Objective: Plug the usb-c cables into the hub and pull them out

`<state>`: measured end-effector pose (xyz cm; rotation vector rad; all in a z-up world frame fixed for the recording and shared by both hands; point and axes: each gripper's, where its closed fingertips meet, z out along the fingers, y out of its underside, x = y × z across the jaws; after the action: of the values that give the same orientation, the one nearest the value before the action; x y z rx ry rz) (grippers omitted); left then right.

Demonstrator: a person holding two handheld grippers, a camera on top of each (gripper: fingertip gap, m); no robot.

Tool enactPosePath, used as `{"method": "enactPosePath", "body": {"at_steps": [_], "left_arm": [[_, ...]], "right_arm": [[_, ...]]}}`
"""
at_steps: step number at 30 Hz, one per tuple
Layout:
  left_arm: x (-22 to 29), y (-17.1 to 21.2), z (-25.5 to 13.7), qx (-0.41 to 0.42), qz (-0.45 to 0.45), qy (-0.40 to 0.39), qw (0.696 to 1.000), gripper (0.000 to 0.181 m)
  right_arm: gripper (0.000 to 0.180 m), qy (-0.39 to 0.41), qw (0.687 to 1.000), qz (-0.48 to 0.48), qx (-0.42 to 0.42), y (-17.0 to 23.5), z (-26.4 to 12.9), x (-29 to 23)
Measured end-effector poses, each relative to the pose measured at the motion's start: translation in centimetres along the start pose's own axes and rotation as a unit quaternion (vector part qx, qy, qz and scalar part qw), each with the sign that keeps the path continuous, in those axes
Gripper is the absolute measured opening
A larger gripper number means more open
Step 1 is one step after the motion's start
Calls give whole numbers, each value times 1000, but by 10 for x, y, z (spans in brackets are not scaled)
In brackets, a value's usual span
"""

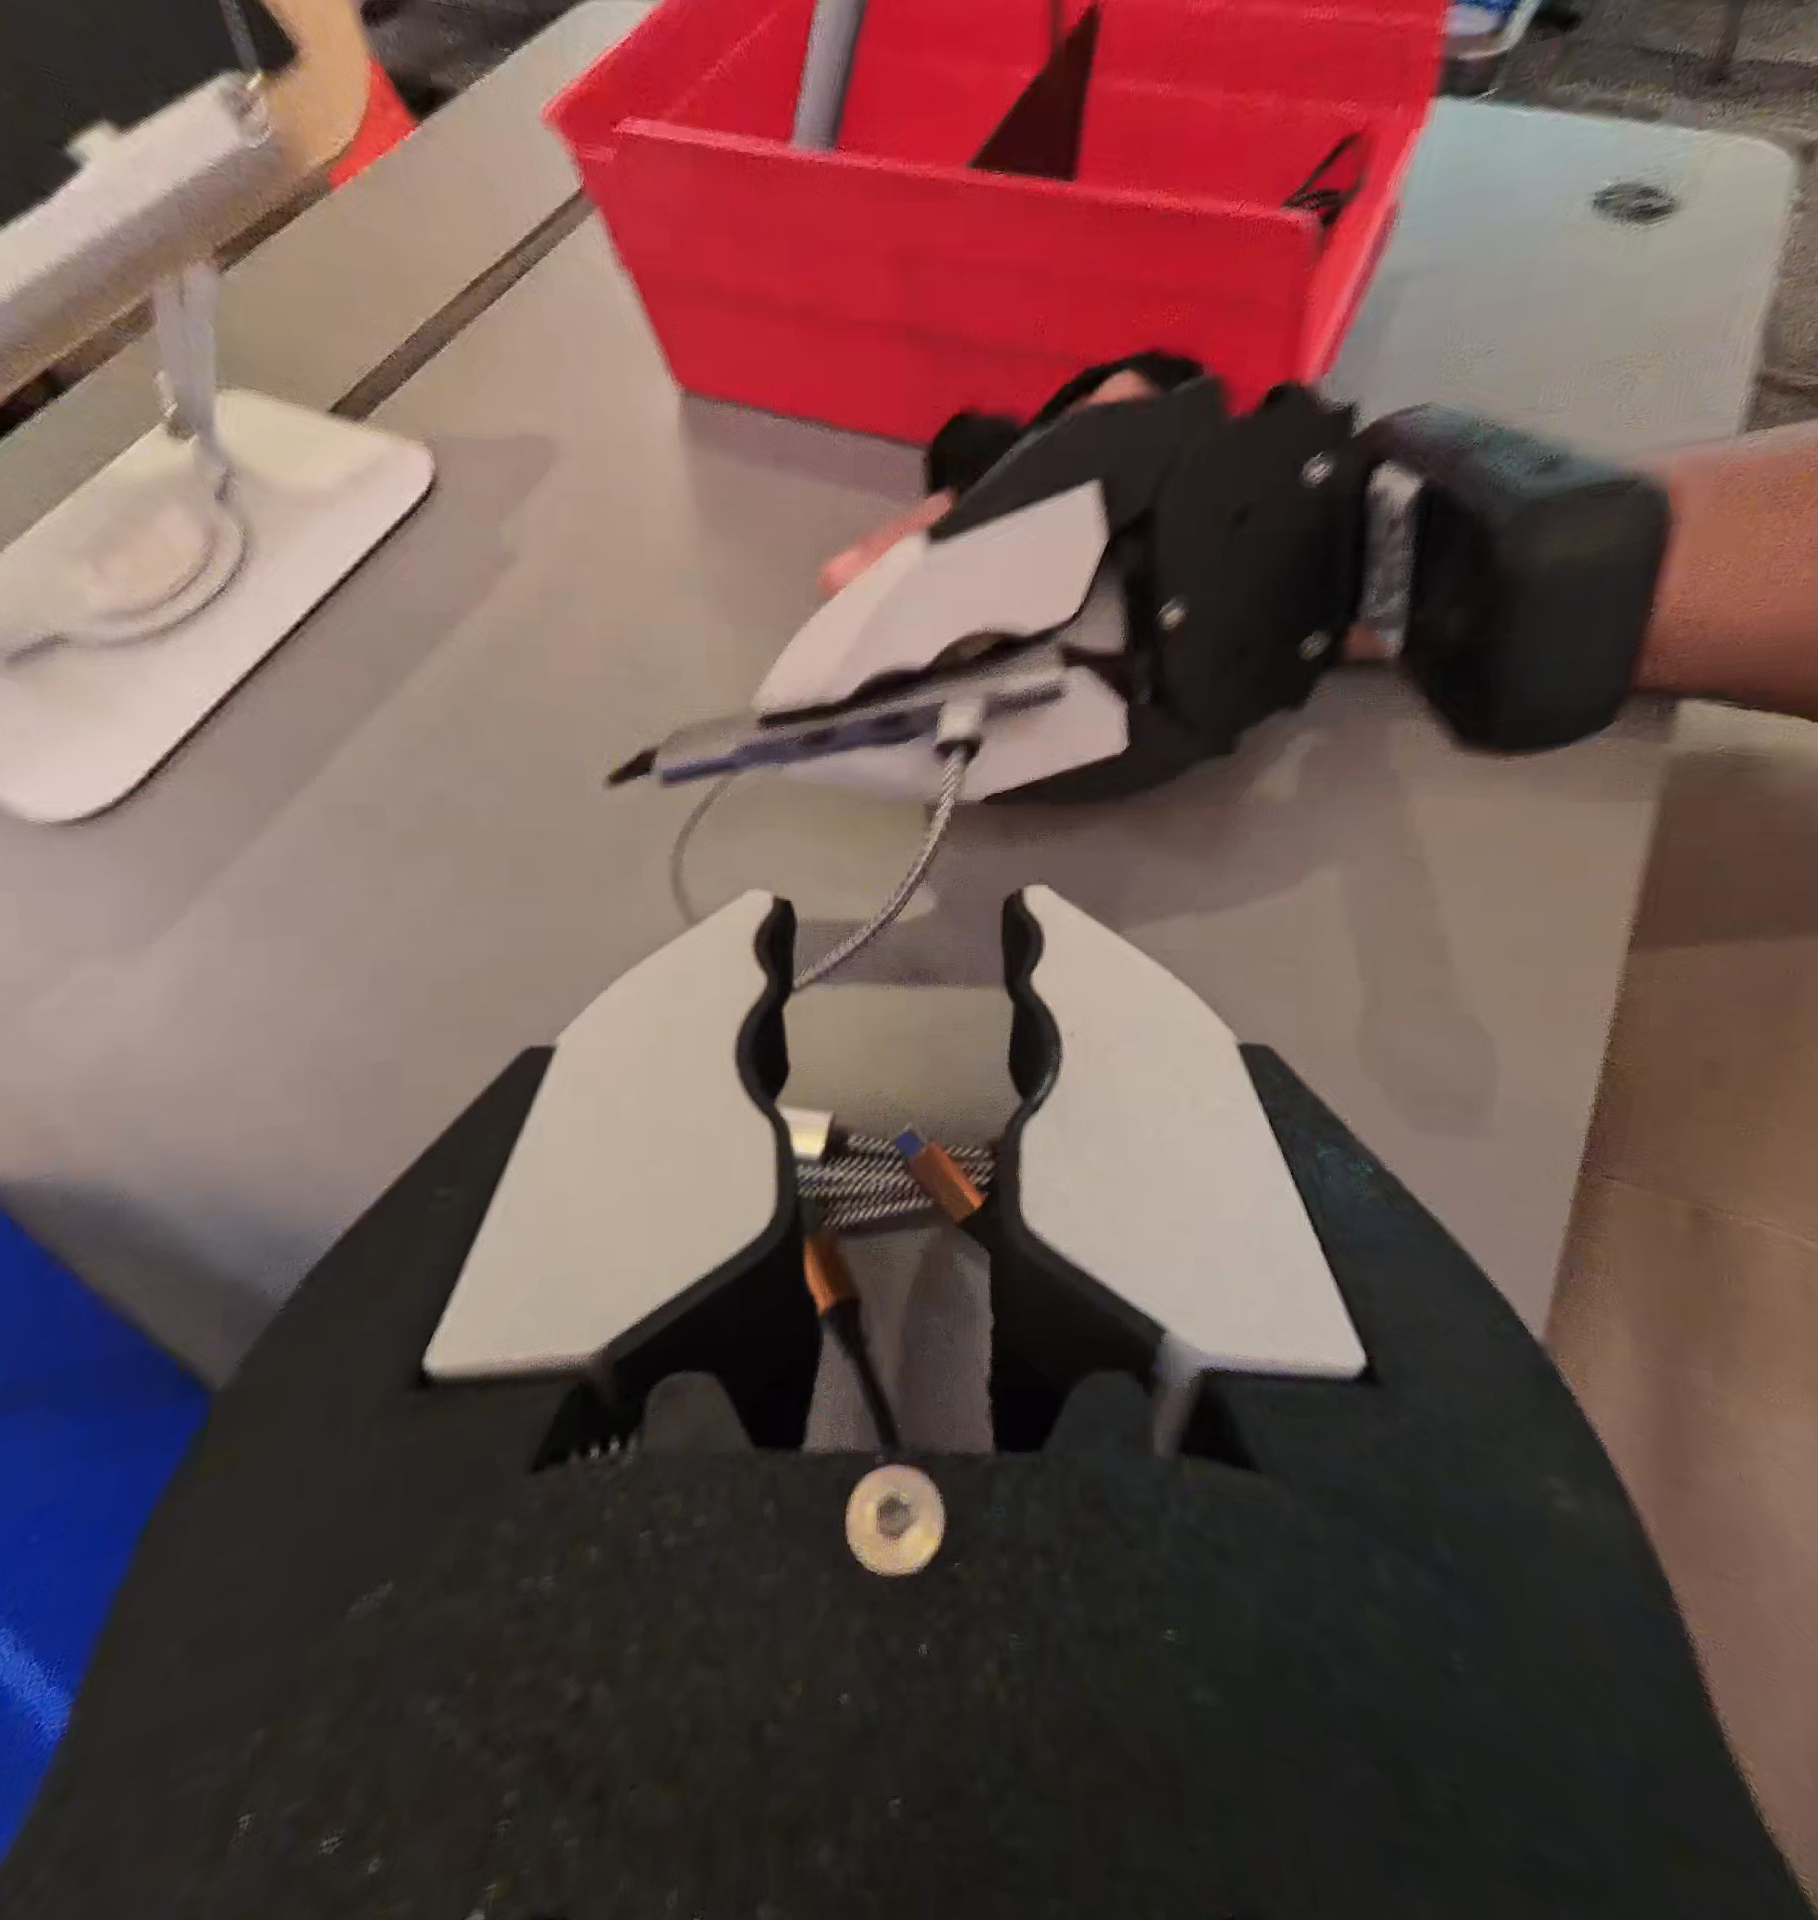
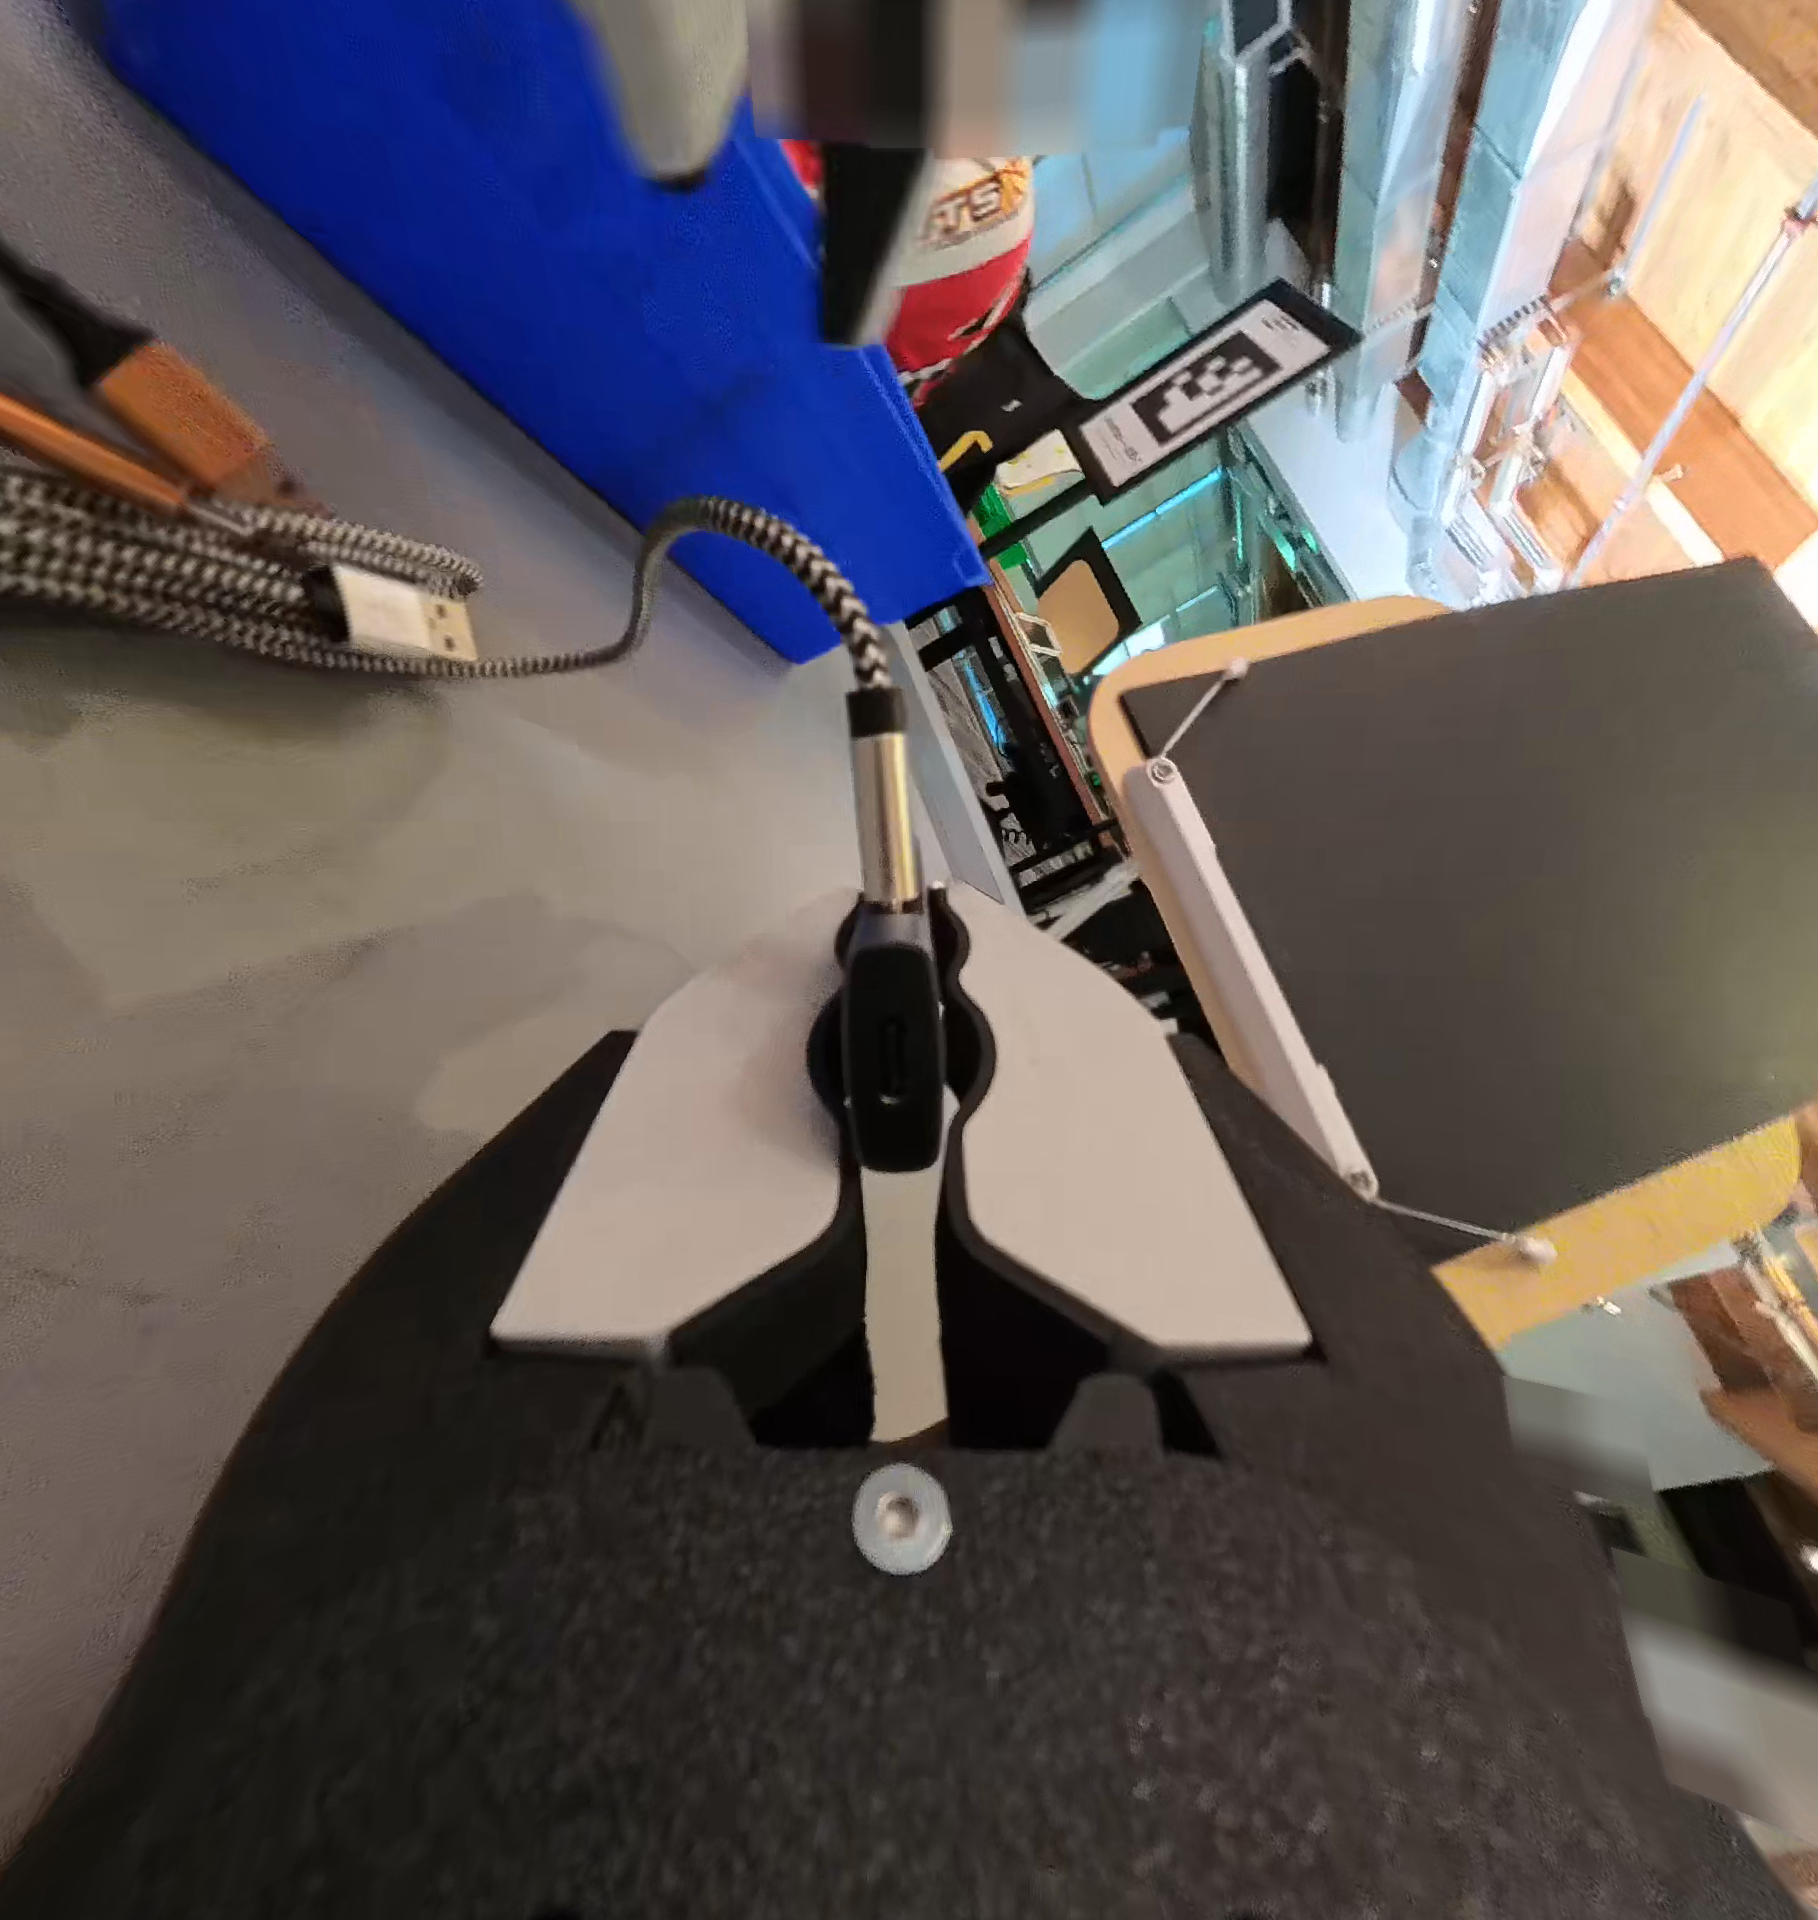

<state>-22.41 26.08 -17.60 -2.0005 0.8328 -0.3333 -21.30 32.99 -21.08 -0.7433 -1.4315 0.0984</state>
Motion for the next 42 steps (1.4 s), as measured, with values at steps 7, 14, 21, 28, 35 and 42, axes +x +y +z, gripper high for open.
{"method": "enactPosePath", "body": {"at_steps": [7, 14, 21, 28, 35, 42], "left_arm": [[20, 9, 44, -15, 14, -15, 1000, 22], [21, 9, 52, 20, -39, 14, 999, 10], [-1, 3, 53, 16, -19, -77, 997, 10], [-10, 11, 58, -9, -17, -109, 994, 10], [-13, 9, 55, 3, -27, -113, 993, 10], [-13, 6, 52, 4, -21, -110, 994, 10]], "right_arm": [[9, -6, 998, -70, 7, -8, 0, -15], [9, -9, 997, -75, 11, -10, 0, -17], [14, 3, 999, -35, -4, -8, 1, -12], [9, 5, 998, -59, -33, -2, 2, -15], [10, 37, 995, -80, -47, -3, 5, -9], [10, 52, 994, -84, -45, -5, 4, -5]]}}
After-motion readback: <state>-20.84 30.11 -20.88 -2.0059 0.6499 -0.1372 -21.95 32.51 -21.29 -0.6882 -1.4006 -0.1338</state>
